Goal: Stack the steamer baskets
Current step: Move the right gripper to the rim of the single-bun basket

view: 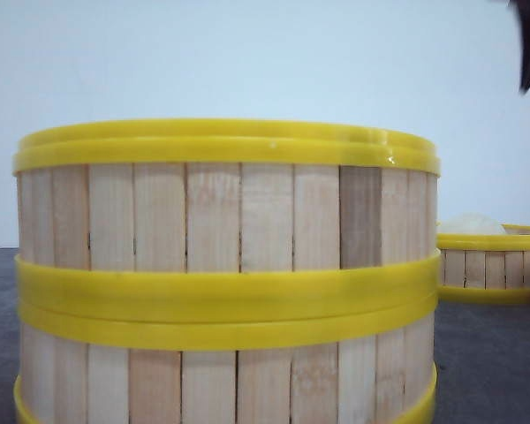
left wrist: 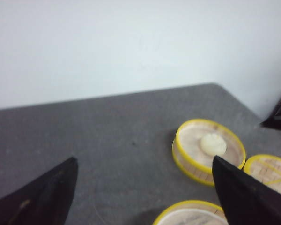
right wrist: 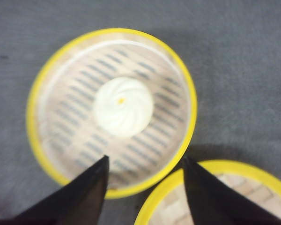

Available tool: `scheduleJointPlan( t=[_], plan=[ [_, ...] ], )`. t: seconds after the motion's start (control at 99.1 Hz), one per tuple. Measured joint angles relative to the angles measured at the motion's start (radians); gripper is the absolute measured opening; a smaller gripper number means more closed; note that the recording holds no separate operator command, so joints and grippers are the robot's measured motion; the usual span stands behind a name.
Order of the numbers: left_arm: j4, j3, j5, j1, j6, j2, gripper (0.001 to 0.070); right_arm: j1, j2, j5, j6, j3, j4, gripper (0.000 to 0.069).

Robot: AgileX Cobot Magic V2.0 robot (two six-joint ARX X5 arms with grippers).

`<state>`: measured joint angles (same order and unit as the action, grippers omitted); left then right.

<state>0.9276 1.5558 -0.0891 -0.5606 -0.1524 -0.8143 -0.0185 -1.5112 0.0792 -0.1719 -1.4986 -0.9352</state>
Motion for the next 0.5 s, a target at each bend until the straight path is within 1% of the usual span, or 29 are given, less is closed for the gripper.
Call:
scheduleJointPlan(
  t=[0.091,0.202,0.303,0.424,0.504],
  plan=[
    [0.000,0.002,-0.019,0.000,0.015,0.039,0.0546,-0.014,-0.105,0.000,0.000,-0.063,-0.050,0.0348],
    [0.005,0.007,-0.021,0.000,0.037,0.052,0.0546,-0.022,-0.176,-0.002,0.000,-0.066,-0.100,0.0382],
    [0.016,0.007,-0.021,0.000,0.040,0.047,0.0546,-0.022,-0.227,-0.001,0.002,-0.066,-0.102,0.0423],
    [0.041,0.007,-0.021,0.000,0.045,0.042,0.0546,-0.023,-0.261,-0.002,0.009,-0.066,-0.086,0.0434],
    [0.063,0.006,-0.021,0.000,0.048,0.042,0.0546,-0.026,-0.278,-0.020,0.011,-0.066,-0.061,0.0426]
  ],
)
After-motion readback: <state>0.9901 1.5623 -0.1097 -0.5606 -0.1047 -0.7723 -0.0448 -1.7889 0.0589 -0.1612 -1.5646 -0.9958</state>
